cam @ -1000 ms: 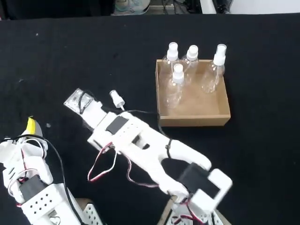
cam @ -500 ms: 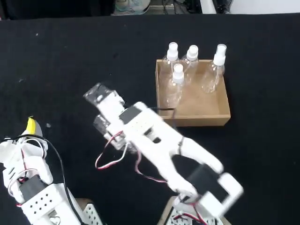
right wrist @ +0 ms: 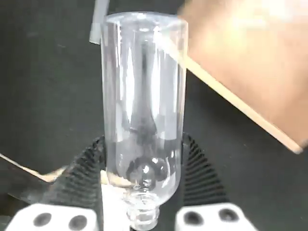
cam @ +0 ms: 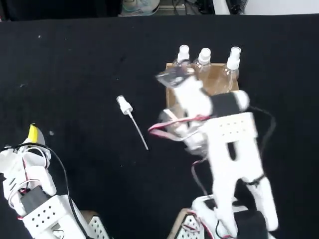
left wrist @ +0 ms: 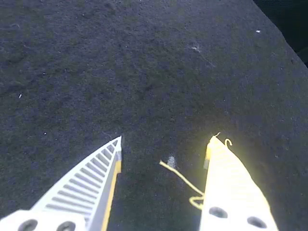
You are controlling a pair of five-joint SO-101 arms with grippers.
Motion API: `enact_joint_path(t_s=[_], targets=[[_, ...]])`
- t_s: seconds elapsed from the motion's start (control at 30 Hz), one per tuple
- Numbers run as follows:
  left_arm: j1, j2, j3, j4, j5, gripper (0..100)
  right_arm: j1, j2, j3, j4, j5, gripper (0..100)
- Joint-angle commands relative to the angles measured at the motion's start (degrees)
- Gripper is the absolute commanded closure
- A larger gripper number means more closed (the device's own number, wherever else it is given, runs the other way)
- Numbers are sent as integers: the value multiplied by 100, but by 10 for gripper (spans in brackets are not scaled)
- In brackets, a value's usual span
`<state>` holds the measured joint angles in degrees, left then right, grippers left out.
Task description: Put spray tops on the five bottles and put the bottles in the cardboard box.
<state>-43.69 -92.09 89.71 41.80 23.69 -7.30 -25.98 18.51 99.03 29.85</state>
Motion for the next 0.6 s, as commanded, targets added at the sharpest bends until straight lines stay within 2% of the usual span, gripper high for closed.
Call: enact_joint_path(t_s=[0.0,0.33,0.43,0.57], targets=[[-4,-44,-338,-123,62,730,1336,-171,92,193,1073,983],[-4,-44,-338,-123,62,730,4888,-163,189,-97,3552,982],[-4,-44,-338,-123,62,730,5811,-66,356,-782,3657,982],[4,-44,-338,-123,62,730,6338,497,629,-1407,3631,983]])
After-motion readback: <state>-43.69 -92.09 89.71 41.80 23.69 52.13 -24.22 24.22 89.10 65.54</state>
